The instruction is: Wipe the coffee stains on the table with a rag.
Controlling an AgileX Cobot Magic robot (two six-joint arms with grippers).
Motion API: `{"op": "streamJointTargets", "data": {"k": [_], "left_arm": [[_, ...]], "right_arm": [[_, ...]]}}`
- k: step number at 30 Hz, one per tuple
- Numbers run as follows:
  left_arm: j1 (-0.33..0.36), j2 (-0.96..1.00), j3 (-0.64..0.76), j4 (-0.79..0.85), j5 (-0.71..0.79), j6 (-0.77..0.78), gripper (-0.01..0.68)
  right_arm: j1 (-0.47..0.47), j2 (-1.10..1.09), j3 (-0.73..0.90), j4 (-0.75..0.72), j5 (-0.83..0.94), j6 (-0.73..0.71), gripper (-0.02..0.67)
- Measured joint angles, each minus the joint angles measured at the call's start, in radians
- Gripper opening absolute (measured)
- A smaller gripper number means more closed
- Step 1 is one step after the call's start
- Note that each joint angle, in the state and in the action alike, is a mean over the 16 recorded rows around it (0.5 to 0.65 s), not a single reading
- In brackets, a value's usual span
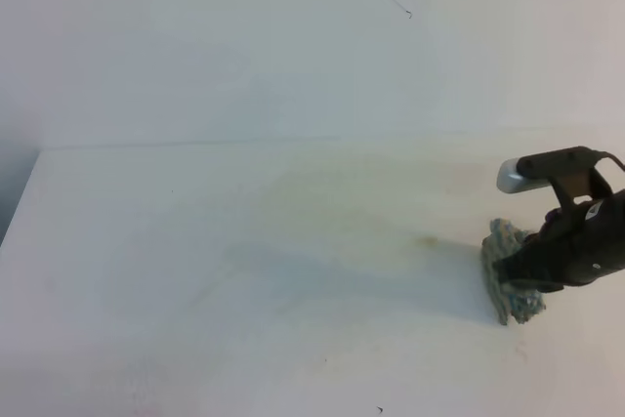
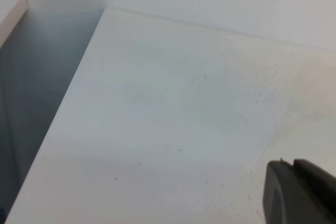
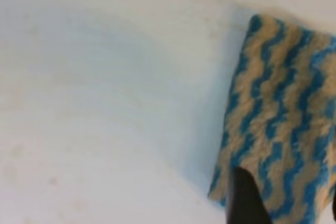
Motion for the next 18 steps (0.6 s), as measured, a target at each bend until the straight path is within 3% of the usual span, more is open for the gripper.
{"op": "streamJointTargets", "data": {"k": [7, 10, 13, 18], "left_arm": [[0.000, -0.005, 0.000, 0.000, 0.000, 0.000, -0.001], [0.000, -0.003, 0.000, 0.000, -0.001, 0.000, -0.001], [0.000, -0.003, 0.000, 0.000, -0.001, 0.000, -0.001], [0.000, -0.003, 0.000, 0.000, -0.001, 0.000, -0.001]], "right_arm": [[0.000, -0.043, -0.001, 0.053, 0.043, -0.087, 0.264], [0.000, -0.084, -0.001, 0.089, 0.073, -0.126, 0.288], [0.000, -0.143, -0.001, 0.126, 0.107, -0.165, 0.264], [0.000, -0.275, -0.001, 0.176, 0.166, -0.206, 0.166]]}}
